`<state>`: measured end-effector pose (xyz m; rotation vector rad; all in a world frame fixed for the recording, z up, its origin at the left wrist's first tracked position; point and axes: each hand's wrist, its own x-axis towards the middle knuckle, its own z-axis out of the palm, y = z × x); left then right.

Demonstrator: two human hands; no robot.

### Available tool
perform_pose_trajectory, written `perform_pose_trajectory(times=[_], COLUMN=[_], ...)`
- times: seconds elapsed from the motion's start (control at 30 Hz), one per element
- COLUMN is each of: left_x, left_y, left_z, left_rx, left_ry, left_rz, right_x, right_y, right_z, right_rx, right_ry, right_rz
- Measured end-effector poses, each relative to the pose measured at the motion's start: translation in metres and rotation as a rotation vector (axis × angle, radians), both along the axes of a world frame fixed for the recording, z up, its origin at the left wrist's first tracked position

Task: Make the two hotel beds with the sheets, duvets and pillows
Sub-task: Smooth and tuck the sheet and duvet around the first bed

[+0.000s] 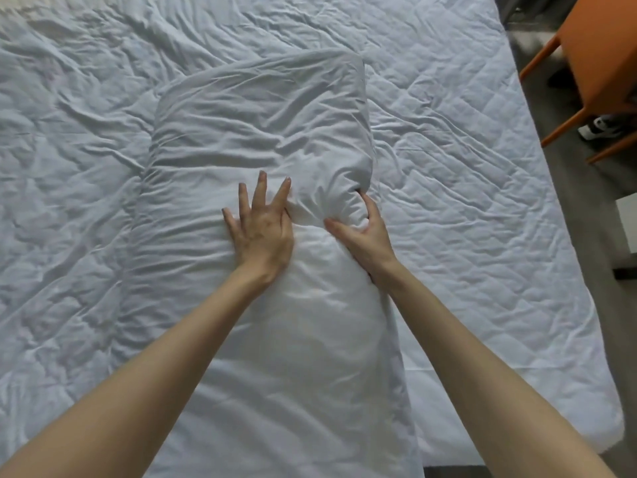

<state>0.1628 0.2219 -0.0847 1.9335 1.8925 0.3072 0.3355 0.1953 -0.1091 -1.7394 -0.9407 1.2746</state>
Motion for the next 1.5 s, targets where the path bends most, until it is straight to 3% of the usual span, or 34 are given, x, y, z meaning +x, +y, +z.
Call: perform_pose_trajectory(times=[0.17, 0.27, 0.4, 0.63, 0.83, 0.97, 1.07, 1.17, 1.27, 1.4, 1.5], left_x=[0.004, 0.007, -0.007, -0.03, -0.041, -0.053, -0.071, -0.086, -0.1, -0.12, -0.128], left_y=[-0.01, -0.012, -0.04, -0.135, -0.18, -0.219, -0.254, -0.271, -0.283, -0.308, -0.32], left_z=[-0.032, -0.035, -0.039, -0.063, -0.056, -0.048, -0.038, -0.024, -0.015, -0.015, -0.012], left_rx=[-0.253, -0.259, -0.14, -0.037, -0.101, -0.135, -0.178, -0.198, -0.26, -0.447, -0.506], left_ry=[0.251, 0.222, 0.205, 0.203, 0.201, 0.171, 0.156, 0.13, 0.139, 0.278, 0.262], left_rz=[-0.319, -0.294, -0.321, -0.345, -0.354, -0.36, -0.342, -0.267, -0.176, -0.225, -0.246], right_x=[0.035, 0.027, 0.011, 0.003, -0.004, -0.011, -0.015, -0.01, -0.005, -0.006, -0.01], right_y=[-0.027, -0.037, -0.069, -0.141, -0.21, -0.245, -0.246, -0.246, -0.266, -0.302, -0.296], right_z=[-0.02, -0.016, -0.009, -0.011, -0.011, -0.004, 0.013, 0.036, 0.027, 0.002, 0.015], right_rx=[-0.234, -0.226, -0.236, -0.39, -0.465, -0.524, -0.436, -0.286, -0.328, -0.623, -0.45], right_ry=[-0.192, -0.349, -0.414, -0.346, -0.326, -0.411, -0.479, -0.43, -0.406, -0.57, -0.836], right_rz=[-0.046, 0.016, 0.041, -0.015, 0.0, -0.017, -0.029, -0.061, -0.056, 0.136, 0.249])
